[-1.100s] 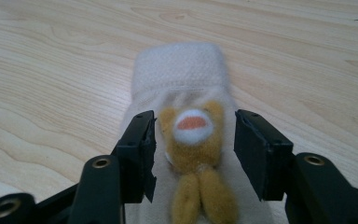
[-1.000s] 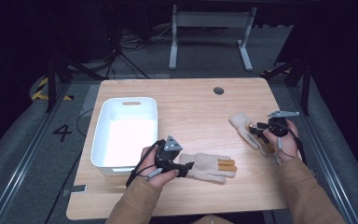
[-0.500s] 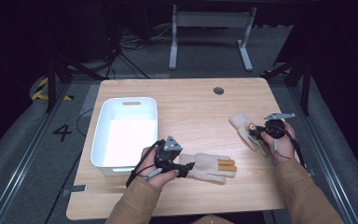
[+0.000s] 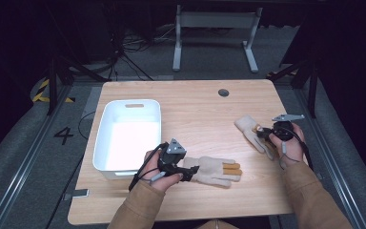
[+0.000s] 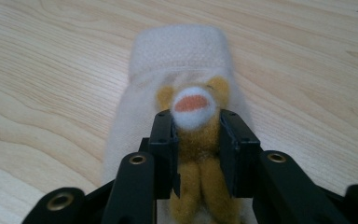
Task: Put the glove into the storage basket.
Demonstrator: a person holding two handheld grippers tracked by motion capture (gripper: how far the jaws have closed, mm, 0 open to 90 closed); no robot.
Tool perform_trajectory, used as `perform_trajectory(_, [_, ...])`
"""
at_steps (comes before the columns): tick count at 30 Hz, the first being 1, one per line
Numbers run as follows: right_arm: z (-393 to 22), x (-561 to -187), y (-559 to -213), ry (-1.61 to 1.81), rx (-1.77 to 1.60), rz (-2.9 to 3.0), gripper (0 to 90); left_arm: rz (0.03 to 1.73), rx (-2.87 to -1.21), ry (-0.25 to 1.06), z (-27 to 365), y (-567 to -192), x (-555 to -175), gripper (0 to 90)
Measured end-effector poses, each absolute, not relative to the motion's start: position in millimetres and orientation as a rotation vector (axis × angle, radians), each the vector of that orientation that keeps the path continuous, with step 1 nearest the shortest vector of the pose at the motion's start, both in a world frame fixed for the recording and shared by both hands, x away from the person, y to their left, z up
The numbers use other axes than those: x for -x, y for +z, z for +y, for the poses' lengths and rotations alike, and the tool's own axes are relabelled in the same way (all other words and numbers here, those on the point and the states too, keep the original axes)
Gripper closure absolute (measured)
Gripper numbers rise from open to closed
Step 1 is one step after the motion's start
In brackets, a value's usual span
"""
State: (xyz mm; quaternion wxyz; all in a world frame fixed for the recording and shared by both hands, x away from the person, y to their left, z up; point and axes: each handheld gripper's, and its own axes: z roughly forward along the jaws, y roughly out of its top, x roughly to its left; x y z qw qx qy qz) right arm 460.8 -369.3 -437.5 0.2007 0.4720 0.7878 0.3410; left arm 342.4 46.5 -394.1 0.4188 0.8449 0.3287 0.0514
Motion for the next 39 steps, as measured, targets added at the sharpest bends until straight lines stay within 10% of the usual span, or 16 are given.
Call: perform_trajectory(39, [-341.8, -432.5, -370.2, 0.987, -1.064, 2.382, 71.2, 0.85, -2.146, 0.148, 48.8, -397.1, -344.0, 31.5])
